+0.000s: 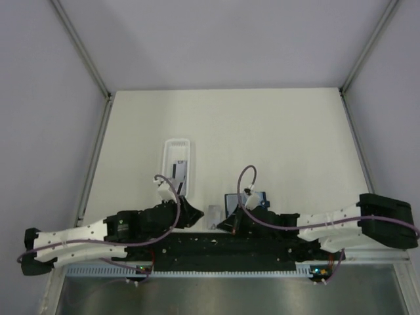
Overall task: Put the credit cards into the card holder
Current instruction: Pick up the credit card at the corner of the board.
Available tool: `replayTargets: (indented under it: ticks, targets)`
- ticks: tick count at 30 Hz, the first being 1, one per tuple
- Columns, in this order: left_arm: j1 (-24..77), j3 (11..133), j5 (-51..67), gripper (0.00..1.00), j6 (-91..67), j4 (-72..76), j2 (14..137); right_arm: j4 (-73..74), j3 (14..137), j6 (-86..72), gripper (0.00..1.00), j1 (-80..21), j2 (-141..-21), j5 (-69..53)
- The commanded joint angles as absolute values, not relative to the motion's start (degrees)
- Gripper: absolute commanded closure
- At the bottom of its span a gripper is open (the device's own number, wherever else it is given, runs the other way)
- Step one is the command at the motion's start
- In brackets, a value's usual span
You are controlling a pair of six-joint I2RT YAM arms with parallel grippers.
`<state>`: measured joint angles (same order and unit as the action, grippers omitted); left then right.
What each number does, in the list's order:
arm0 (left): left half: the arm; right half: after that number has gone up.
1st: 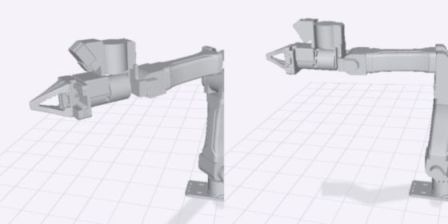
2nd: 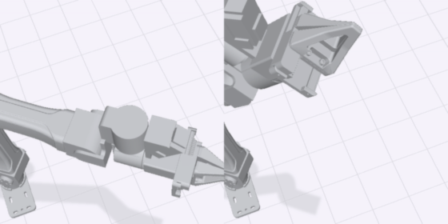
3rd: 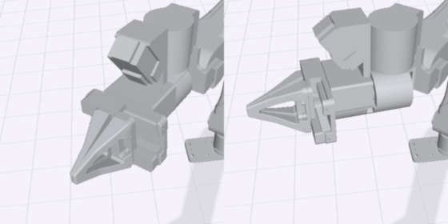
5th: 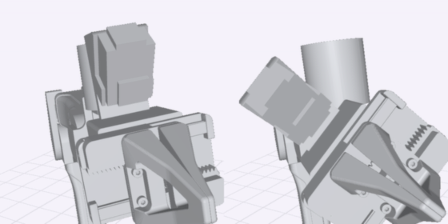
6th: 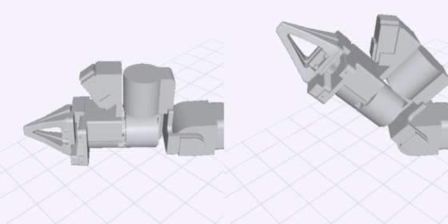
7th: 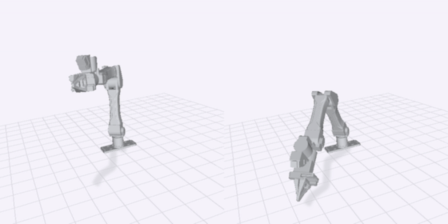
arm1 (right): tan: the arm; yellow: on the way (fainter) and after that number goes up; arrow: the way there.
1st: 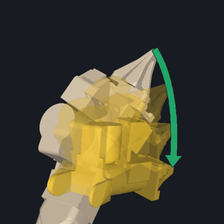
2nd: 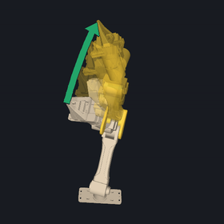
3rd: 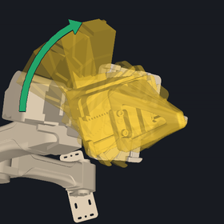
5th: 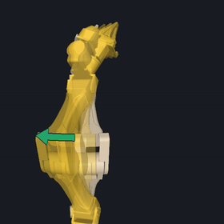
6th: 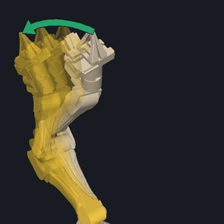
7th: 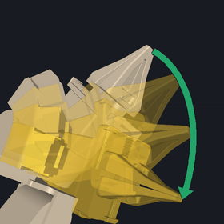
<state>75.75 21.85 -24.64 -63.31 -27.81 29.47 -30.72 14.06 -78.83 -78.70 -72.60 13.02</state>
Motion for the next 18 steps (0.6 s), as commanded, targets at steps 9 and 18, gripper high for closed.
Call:
replayTargets:
  ticks: [9, 18]
  targets:
    - [75.6, 20.2, -25.5, 0.42, -50.9, -11.1, 12.7, -14.4, 18.3, -60.5, 1.00, -66.6, -42.7, -5.6]
    - [75.6, 22.2, -20.2, 0.41, -48.7, -4.9, 19.3, -25.7, 17.1, -62.2, 1.00, -65.0, -42.3, -16.1]
